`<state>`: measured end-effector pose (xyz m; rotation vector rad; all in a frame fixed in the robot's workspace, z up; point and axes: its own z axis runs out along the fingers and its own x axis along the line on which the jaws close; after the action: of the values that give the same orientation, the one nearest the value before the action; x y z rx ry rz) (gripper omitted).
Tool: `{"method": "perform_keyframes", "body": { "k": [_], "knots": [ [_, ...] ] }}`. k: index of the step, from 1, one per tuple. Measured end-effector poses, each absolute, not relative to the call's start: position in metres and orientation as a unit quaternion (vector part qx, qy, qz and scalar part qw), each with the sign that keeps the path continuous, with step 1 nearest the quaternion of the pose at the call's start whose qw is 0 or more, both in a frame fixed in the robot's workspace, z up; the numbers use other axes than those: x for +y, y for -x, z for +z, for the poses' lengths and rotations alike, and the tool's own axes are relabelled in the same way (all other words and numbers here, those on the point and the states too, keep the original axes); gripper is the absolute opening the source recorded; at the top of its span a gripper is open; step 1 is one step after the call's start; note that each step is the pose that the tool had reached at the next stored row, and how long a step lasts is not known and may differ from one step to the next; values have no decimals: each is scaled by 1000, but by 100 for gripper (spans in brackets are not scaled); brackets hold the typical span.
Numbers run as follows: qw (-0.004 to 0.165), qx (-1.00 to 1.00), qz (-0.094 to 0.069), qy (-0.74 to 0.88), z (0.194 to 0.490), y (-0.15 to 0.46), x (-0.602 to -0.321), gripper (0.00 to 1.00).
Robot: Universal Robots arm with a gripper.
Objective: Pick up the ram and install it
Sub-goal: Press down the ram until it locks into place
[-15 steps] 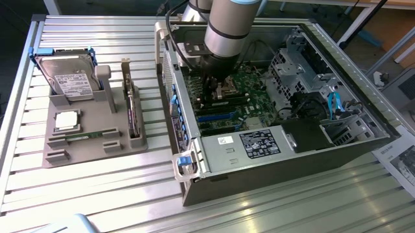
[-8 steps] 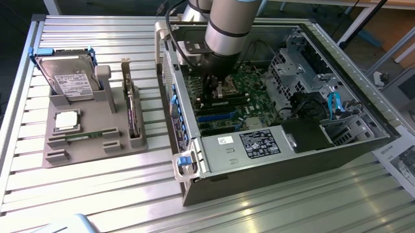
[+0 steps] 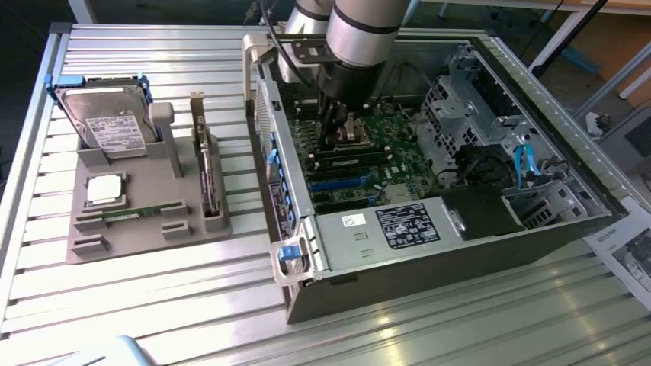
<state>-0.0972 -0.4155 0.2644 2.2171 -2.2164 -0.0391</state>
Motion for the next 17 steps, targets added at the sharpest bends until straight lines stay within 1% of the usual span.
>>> {"method": "perform_keyframes", "body": {
  "k": [8,17],
  "knots": [
    [5,-707,-11,-707,289,97,-416,10],
    [8,-707,-8,-707,308,97,-415,10]
  ]
}}
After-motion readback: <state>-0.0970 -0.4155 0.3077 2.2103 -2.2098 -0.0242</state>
